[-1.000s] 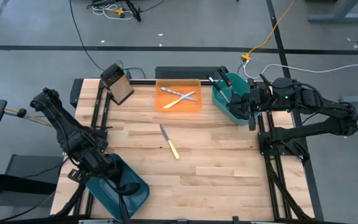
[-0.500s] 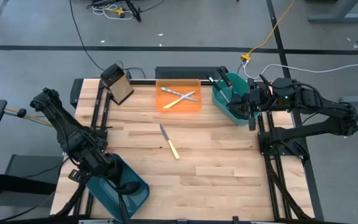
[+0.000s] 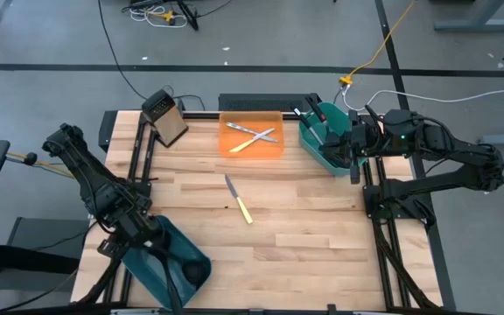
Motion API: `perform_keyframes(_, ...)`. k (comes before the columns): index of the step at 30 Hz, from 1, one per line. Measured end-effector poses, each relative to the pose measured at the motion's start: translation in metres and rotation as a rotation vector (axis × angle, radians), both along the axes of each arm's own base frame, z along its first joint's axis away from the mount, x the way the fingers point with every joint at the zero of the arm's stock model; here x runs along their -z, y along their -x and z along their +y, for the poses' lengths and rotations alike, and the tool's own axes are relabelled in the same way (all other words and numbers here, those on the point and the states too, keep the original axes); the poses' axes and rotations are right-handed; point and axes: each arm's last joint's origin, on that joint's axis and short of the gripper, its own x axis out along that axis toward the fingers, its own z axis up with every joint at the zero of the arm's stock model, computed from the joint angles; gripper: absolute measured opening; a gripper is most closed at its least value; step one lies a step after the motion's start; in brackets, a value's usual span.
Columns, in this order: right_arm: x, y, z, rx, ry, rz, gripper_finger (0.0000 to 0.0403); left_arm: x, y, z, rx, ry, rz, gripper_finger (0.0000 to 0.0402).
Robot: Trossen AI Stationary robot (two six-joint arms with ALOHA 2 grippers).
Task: Pick & Place Kitchen Items
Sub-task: Put the yellow knife into the orange bin
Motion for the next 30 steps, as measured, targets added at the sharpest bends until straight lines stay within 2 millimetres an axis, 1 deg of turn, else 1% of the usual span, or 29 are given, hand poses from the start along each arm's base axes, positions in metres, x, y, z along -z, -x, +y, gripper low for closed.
perform_keyframes(7,0.0,0.0,0.0,-0.001,0.0,0.0,0.0005,0.0,0.0,0.0,0.013,-0.003,0.0,0.0198)
perform_keyframes(14,0.0,0.0,0.0,0.0,0.0,-0.001,0.0005,-0.018,0.005,0.005,0.002,-0.013,0.015,0.0186)
perform_keyframes(25,0.0,0.0,0.0,-0.002,0.005,-0.001,0.0012,-0.033,0.004,0.007,0.021,-0.015,-0.083,0.0167)
perform_keyframes(30,0.0,0.0,0.0,-0.006,0.019,0.0,0.0013,-0.043,0.001,0.011,0.008,-0.079,-0.211,0.0148)
